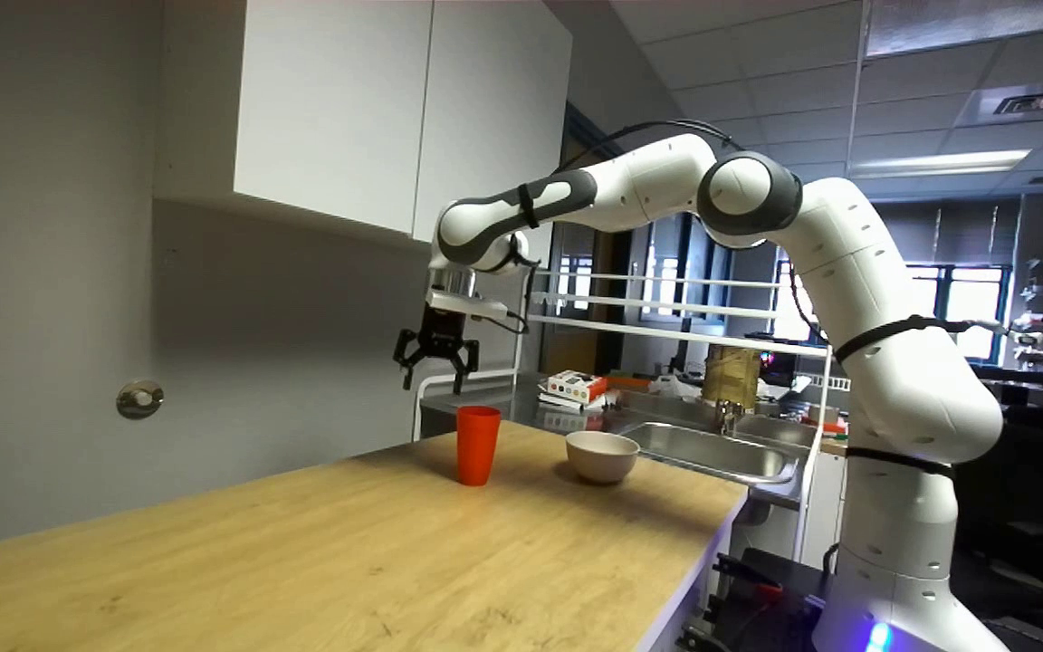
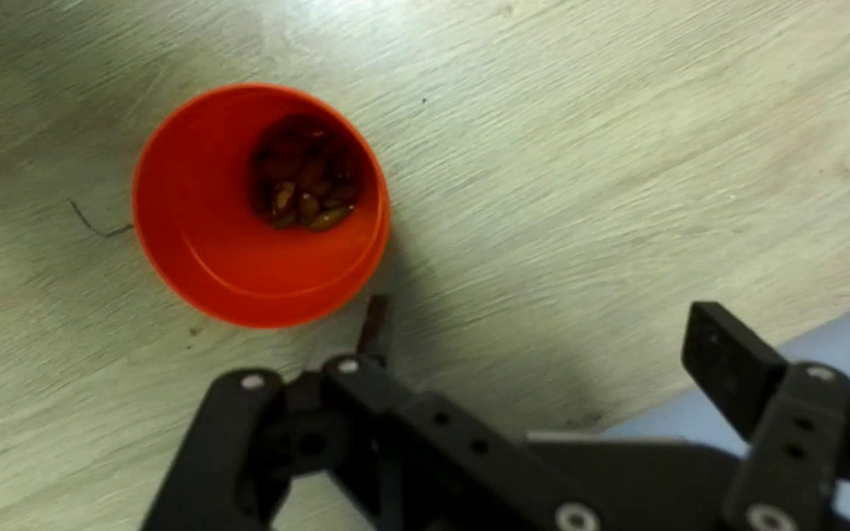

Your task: Pour the contents of the cup into the bowl

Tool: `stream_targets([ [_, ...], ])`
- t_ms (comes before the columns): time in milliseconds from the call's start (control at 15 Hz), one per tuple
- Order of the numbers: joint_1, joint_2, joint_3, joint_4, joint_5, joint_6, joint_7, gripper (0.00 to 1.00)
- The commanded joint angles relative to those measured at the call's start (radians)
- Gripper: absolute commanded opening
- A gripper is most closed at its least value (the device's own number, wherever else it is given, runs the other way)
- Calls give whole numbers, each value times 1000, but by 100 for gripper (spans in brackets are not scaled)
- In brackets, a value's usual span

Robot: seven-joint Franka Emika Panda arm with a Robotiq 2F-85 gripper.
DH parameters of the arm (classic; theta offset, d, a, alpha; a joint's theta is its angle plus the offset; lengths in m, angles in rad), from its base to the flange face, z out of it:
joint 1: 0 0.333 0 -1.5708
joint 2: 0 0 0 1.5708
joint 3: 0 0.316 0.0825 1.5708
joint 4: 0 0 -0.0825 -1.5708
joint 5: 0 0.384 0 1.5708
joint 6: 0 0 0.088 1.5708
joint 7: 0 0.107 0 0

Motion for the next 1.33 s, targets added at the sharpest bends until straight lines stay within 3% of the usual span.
stream_targets([
  [0,15,-71,-5,-34,-18,-10,37,100],
  [1000,3,5,-18,-82,-15,-37,42,100],
  [1067,8,14,-19,-80,-21,-37,47,91],
  [1133,13,22,-20,-78,-26,-36,52,75],
  [1267,21,35,-21,-72,-34,-40,60,60],
])
